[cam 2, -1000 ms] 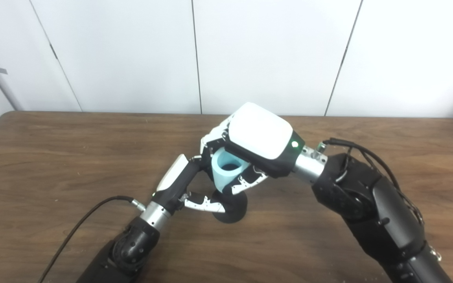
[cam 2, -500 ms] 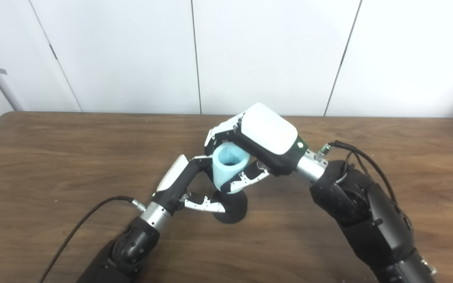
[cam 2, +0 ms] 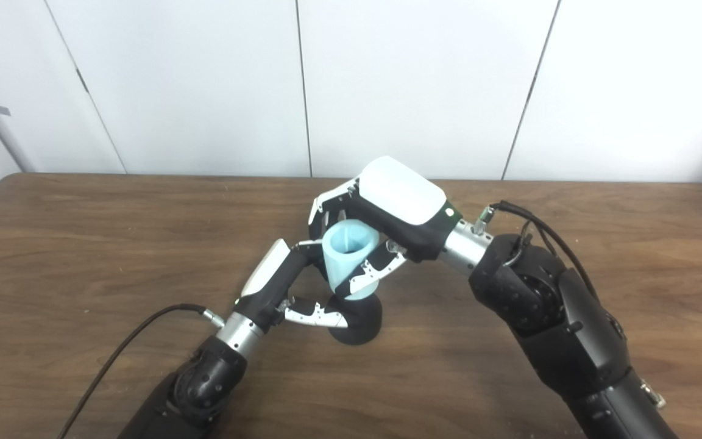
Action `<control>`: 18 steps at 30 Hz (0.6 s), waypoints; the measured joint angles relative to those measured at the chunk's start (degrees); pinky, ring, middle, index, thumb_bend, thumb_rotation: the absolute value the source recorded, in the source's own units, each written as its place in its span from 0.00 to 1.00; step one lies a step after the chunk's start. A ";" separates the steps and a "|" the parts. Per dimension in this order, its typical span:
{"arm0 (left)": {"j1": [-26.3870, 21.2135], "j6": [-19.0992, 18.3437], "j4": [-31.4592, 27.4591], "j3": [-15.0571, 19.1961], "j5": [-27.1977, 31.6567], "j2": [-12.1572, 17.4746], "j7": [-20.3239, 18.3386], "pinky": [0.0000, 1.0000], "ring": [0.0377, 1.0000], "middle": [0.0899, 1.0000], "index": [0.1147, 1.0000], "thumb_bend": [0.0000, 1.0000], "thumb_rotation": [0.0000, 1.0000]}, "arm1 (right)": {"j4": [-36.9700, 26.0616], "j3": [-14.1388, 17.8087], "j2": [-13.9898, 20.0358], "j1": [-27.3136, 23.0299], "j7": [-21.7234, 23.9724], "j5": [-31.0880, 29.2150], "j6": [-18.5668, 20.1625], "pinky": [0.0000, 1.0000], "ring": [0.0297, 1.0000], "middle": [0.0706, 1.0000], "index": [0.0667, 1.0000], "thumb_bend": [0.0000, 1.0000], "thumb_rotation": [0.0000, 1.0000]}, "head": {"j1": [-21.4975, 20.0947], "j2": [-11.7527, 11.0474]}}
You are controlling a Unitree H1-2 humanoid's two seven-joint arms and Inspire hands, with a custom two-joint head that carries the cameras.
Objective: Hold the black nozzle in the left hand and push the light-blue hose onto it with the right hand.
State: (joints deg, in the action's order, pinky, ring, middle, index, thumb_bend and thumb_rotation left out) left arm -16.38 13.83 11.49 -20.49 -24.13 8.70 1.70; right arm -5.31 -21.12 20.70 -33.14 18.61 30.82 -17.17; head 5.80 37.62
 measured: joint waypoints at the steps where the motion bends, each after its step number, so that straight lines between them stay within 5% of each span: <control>1: 0.00 0.00 0.00 0.00 0.03 0.01 0.00 0.45 0.36 0.29 0.40 0.52 0.08 | 0.00 -0.05 0.02 0.01 0.00 0.00 0.00 0.31 0.34 0.38 0.48 0.52 0.00 | -0.09 0.00; 9: -0.06 0.02 0.01 -0.11 0.05 0.00 0.00 0.44 0.36 0.29 0.40 0.52 0.08 | -1.06 -0.32 0.47 0.62 -0.42 0.79 -0.69 0.32 0.37 0.40 0.48 0.53 0.00 | -0.18 -0.09; 18: -0.08 0.20 -0.03 -0.61 0.04 0.09 -0.12 0.42 0.36 0.29 0.40 0.52 0.08 | -1.88 0.36 0.47 4.37 -6.91 4.29 -4.03 0.33 0.38 0.41 0.48 0.53 0.00 | -0.35 0.09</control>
State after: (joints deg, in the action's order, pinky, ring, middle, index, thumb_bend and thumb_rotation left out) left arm -16.46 14.03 11.47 -21.10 -24.09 8.79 1.58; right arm -7.19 -20.76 21.17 -28.77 11.70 35.11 -21.20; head 5.45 37.71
